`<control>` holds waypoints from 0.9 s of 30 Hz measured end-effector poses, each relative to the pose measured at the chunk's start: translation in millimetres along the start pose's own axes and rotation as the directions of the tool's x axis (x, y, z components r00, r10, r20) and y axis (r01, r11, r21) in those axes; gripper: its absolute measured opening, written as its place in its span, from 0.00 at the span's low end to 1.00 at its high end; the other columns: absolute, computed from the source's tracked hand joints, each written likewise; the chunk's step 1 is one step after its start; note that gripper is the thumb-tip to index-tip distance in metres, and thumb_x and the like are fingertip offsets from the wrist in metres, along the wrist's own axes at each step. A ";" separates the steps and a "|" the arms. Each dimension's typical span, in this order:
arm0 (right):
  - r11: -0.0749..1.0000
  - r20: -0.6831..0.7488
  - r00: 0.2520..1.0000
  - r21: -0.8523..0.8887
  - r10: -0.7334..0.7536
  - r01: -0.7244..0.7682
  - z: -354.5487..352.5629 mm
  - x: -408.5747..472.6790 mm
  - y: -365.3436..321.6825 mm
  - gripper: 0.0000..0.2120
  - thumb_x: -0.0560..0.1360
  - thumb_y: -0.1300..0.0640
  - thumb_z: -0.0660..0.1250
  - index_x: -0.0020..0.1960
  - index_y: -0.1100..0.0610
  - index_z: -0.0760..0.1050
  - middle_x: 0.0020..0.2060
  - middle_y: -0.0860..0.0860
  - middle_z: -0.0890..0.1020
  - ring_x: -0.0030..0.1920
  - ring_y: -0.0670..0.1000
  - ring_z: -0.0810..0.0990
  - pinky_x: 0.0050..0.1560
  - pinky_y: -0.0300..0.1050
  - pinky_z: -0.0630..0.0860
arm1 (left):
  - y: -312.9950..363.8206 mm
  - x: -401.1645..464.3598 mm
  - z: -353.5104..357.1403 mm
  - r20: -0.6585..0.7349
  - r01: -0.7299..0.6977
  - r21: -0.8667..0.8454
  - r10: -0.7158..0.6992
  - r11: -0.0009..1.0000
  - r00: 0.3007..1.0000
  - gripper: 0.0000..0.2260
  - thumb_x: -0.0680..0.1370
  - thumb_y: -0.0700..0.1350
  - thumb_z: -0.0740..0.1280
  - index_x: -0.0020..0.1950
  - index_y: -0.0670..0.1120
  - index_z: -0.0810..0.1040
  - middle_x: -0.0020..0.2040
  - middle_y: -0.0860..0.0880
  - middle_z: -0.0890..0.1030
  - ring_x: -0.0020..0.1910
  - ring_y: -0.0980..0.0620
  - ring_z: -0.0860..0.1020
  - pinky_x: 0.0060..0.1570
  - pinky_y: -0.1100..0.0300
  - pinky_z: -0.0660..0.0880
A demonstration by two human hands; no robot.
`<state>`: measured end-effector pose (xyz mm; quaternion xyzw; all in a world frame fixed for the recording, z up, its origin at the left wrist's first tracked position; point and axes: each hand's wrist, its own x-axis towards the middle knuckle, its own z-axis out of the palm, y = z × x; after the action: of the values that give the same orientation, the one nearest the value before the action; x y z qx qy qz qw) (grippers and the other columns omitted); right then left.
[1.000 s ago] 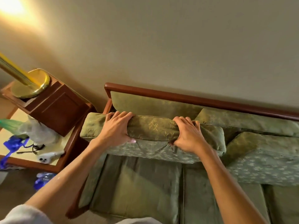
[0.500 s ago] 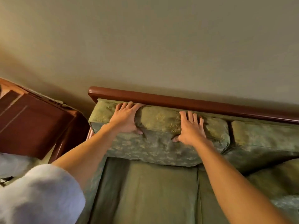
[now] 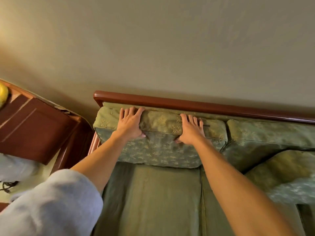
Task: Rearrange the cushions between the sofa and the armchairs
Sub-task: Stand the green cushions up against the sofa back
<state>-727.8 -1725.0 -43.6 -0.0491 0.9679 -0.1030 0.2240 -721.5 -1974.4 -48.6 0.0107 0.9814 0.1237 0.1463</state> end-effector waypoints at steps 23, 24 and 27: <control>0.448 -0.469 0.835 0.837 0.288 0.315 -98.8 -416.8 83.9 0.39 0.70 0.34 0.72 0.75 0.44 0.61 0.73 0.46 0.69 0.70 0.43 0.67 0.63 0.42 0.66 | 300.9 -314.7 -104.6 -0.309 -0.323 -0.732 0.131 0.600 0.942 0.37 0.72 0.57 0.77 0.76 0.57 0.64 0.75 0.56 0.68 0.74 0.54 0.66 0.68 0.58 0.65; 0.456 -0.483 0.821 0.831 0.305 0.319 -99.9 -433.0 100.9 0.39 0.70 0.34 0.72 0.75 0.45 0.61 0.73 0.46 0.68 0.70 0.43 0.67 0.65 0.43 0.66 | 321.3 -325.8 -100.0 -0.327 -0.354 -0.719 0.159 0.599 0.932 0.36 0.72 0.56 0.77 0.76 0.57 0.65 0.75 0.56 0.68 0.74 0.54 0.66 0.66 0.60 0.64; 0.476 -0.528 0.772 0.812 0.353 0.338 -98.2 -487.2 154.3 0.42 0.68 0.31 0.72 0.75 0.47 0.62 0.73 0.47 0.69 0.71 0.46 0.68 0.68 0.46 0.68 | 385.1 -360.2 -77.5 -0.341 -0.414 -0.699 0.238 0.582 0.910 0.35 0.72 0.56 0.77 0.76 0.58 0.64 0.75 0.57 0.68 0.74 0.55 0.66 0.67 0.60 0.64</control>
<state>-343.0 -1488.5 214.8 0.1152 0.7878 -0.5921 -0.1241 -405.1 -1640.3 220.4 0.1164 0.8286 0.5476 0.0071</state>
